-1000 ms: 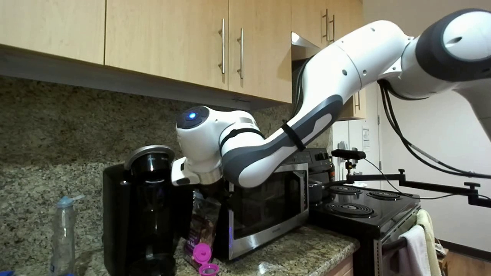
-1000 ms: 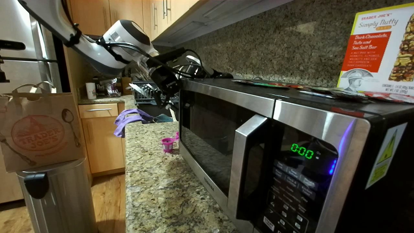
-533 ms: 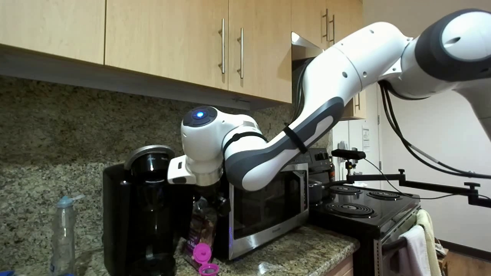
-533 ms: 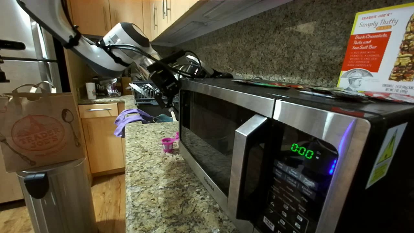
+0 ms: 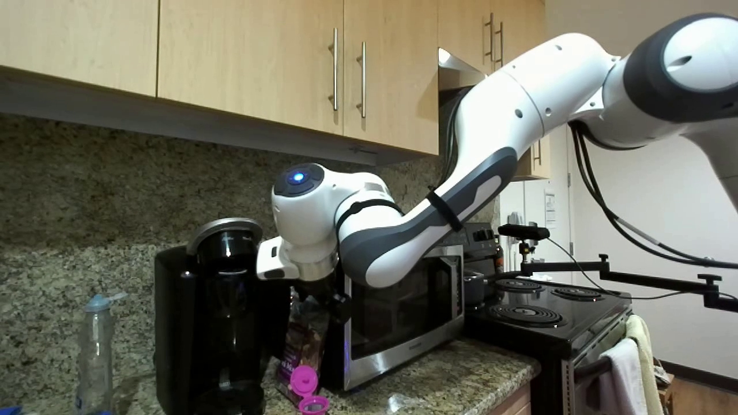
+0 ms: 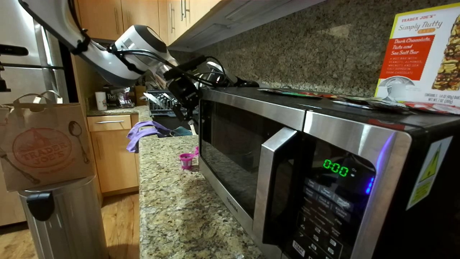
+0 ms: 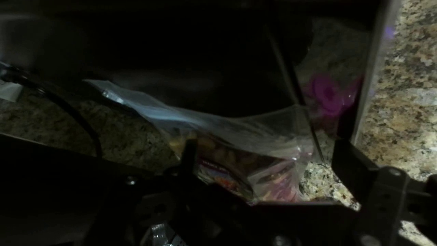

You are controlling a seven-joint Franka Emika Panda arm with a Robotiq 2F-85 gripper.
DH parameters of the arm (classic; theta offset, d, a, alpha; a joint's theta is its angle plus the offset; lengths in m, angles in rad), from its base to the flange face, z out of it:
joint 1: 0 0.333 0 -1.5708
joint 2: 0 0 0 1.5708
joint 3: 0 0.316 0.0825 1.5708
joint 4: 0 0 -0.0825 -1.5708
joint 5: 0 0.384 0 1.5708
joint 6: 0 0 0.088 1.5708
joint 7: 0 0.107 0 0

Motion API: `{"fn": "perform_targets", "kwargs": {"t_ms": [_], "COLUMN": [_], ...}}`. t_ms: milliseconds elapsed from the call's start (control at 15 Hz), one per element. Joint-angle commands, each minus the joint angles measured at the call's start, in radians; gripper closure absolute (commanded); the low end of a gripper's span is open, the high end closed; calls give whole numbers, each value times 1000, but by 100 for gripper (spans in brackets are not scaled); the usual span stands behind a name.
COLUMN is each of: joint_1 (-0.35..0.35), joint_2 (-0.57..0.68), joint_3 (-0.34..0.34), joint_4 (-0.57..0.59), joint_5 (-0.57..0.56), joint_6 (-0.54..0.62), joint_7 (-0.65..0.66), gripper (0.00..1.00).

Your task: Pick the sachet and put it on the microwave

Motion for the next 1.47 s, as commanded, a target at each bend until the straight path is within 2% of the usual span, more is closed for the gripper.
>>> {"fn": "perform_targets", "kwargs": {"t_ms": [0,133,333,400,467,600,867,1133,1400], "joint_1": [9,24,32,28,28,26,13,-11,-31], "joint_2": [-19,-16,-7,-1,2,6,4,-9,-31], "joint_3": [-8,-18,-11,-5,-1,7,20,23,25], "joint_4": [-16,-9,-7,-6,-5,-7,-19,-29,-38], "joint_5": [-105,-204,-279,-274,-267,-248,-211,-174,-149], "joint_6": [-26,-45,-95,-104,-125,-148,-175,-151,-94], "joint_7": [44,110,163,163,150,140,114,88,60], "gripper": [0,0,0,25,27,38,65,92,99]}}
